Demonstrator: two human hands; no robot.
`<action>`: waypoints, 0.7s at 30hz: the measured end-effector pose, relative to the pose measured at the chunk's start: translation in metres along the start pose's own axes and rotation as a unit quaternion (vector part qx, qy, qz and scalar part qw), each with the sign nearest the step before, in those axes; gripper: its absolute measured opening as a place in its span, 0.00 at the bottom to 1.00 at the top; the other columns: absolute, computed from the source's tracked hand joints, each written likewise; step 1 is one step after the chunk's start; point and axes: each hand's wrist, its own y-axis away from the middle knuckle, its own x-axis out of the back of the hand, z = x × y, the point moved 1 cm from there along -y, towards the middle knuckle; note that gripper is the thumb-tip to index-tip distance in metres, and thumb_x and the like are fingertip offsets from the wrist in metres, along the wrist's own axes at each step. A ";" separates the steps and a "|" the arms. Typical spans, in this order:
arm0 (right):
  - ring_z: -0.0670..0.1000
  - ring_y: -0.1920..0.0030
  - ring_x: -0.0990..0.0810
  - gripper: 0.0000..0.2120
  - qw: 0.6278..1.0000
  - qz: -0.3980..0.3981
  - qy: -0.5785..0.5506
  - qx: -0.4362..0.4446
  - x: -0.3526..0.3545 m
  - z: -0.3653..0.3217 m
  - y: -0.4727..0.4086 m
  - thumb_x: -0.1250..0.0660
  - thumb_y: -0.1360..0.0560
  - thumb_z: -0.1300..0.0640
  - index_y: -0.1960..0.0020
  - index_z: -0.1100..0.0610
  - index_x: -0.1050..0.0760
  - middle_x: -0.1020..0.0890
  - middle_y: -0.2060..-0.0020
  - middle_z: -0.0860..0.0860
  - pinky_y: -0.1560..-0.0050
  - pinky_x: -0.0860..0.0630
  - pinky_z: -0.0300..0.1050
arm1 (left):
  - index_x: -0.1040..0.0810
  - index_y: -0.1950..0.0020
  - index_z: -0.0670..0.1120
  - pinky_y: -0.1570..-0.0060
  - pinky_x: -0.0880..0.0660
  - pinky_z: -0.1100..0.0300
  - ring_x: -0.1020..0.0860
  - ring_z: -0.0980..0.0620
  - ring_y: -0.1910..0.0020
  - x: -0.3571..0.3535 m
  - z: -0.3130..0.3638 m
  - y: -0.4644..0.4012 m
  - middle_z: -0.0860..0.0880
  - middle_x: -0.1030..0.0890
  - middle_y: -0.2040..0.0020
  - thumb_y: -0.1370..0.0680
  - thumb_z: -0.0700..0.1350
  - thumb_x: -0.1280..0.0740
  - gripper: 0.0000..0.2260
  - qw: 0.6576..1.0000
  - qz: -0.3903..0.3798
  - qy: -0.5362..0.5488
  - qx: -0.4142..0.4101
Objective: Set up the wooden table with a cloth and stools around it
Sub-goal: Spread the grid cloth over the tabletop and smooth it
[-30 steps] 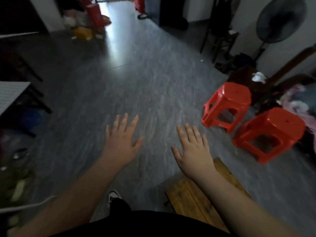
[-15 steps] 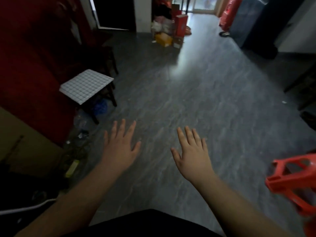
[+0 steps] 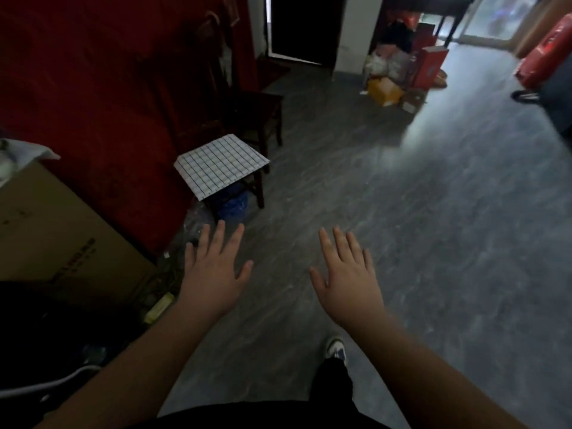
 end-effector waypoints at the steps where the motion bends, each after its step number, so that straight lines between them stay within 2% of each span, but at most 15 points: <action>1: 0.54 0.20 0.57 0.33 1.000 -0.001 0.000 0.012 0.001 0.009 -0.023 0.51 0.19 0.36 0.19 0.45 0.59 0.52 0.19 0.50 0.22 0.52 0.60 | 0.61 0.21 0.61 0.24 0.58 0.40 0.64 0.48 0.21 -0.001 0.005 -0.018 0.51 0.60 0.19 0.20 0.65 0.49 0.32 1.000 0.003 0.003 0.011; 7: 0.52 0.20 0.61 0.33 0.995 -0.040 0.006 0.093 0.027 0.052 -0.152 0.51 0.19 0.37 0.20 0.45 0.60 0.55 0.19 0.49 0.22 0.55 0.60 | 0.59 0.21 0.61 0.24 0.58 0.41 0.62 0.48 0.21 0.004 0.052 -0.121 0.52 0.59 0.19 0.20 0.64 0.48 0.32 0.996 0.027 0.027 0.079; 11: 0.52 0.20 0.61 0.33 0.988 -0.068 0.012 0.141 0.037 0.060 -0.227 0.51 0.19 0.38 0.19 0.46 0.59 0.55 0.19 0.49 0.22 0.56 0.59 | 0.59 0.20 0.60 0.24 0.57 0.40 0.61 0.47 0.21 0.010 0.060 -0.173 0.51 0.58 0.19 0.20 0.63 0.48 0.31 0.992 0.025 0.026 0.119; 15: 0.51 0.20 0.62 0.33 0.982 -0.080 0.010 0.170 0.031 0.050 -0.300 0.50 0.19 0.39 0.20 0.45 0.60 0.56 0.19 0.49 0.21 0.57 0.58 | 0.58 0.20 0.60 0.24 0.57 0.41 0.62 0.47 0.21 0.015 0.042 -0.221 0.50 0.59 0.19 0.19 0.61 0.47 0.31 0.987 0.042 0.038 0.152; 21: 0.51 0.20 0.63 0.33 0.973 -0.097 0.032 0.209 0.003 0.013 -0.414 0.49 0.19 0.40 0.19 0.45 0.60 0.57 0.19 0.48 0.21 0.58 0.57 | 0.55 0.20 0.60 0.24 0.55 0.40 0.60 0.46 0.21 0.006 -0.020 -0.304 0.50 0.55 0.18 0.19 0.62 0.47 0.30 0.972 0.076 0.072 0.211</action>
